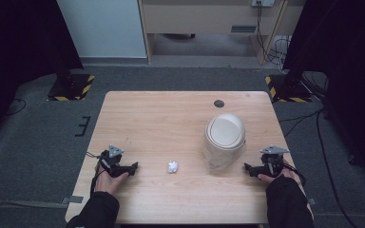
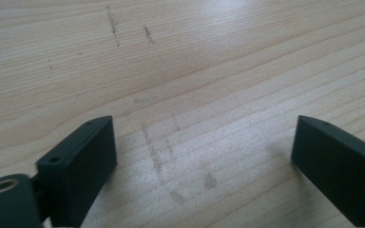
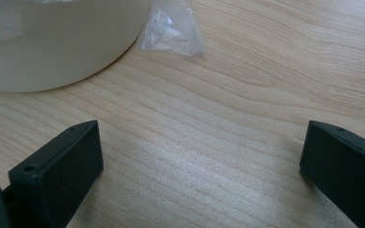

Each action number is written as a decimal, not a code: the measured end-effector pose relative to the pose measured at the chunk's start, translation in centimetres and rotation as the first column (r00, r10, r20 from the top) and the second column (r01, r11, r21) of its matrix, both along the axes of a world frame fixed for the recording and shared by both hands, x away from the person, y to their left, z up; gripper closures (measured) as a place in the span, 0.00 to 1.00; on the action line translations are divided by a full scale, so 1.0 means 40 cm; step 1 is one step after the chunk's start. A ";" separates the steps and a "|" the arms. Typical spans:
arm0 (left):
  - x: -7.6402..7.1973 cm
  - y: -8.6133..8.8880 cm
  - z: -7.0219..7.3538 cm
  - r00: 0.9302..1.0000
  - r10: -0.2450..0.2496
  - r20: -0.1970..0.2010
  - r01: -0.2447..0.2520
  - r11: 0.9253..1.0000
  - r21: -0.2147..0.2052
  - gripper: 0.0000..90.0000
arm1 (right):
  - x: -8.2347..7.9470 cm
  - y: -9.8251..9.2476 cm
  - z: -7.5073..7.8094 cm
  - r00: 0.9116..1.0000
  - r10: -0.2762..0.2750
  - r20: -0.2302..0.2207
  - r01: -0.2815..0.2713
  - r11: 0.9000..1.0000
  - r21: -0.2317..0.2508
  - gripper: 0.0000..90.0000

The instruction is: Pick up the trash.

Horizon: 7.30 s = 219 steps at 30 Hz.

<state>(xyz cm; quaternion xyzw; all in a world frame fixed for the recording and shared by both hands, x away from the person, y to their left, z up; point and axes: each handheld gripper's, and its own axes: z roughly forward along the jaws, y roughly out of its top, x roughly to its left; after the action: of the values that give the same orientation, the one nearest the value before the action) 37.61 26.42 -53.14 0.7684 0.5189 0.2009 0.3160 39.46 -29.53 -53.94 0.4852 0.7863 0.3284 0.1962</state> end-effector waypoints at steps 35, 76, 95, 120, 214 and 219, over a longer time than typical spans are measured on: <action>-0.038 -0.109 0.147 0.960 -0.088 0.267 0.147 0.966 -0.211 0.19 | -0.001 -0.003 0.000 1.000 0.015 -0.001 -0.015 1.000 -0.004 0.01; 0.027 -0.377 0.284 0.899 -0.208 0.385 0.326 0.905 -0.274 0.20 | -0.001 -0.003 0.000 1.000 0.016 -0.001 -0.016 1.000 -0.004 0.01; 0.080 -0.506 0.292 0.892 -0.265 0.367 0.379 0.881 -0.284 0.20 | -0.001 -0.002 0.000 1.000 0.016 -0.001 -0.016 1.000 -0.002 0.01; 0.128 -0.620 0.253 0.901 -0.315 0.299 0.392 0.885 -0.250 0.19 | -0.001 -0.002 0.000 1.000 0.017 -0.001 -0.017 1.000 -0.003 0.01; 0.015 -0.304 0.070 0.937 -0.347 0.047 0.350 0.934 -0.078 0.30 | -0.001 -0.001 0.000 1.000 0.020 0.000 -0.020 1.000 -0.004 0.01; 0.007 -0.333 0.050 0.919 -0.394 0.000 0.394 0.918 -0.037 0.34 | -0.001 -0.001 0.000 1.000 0.021 -0.001 -0.021 1.000 -0.004 0.01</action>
<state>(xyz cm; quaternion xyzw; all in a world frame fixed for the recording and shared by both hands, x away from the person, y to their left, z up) 37.89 13.08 -51.15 0.8520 0.3584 0.1210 0.3619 39.40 -29.56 -53.93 0.4765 0.7921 0.3288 0.1934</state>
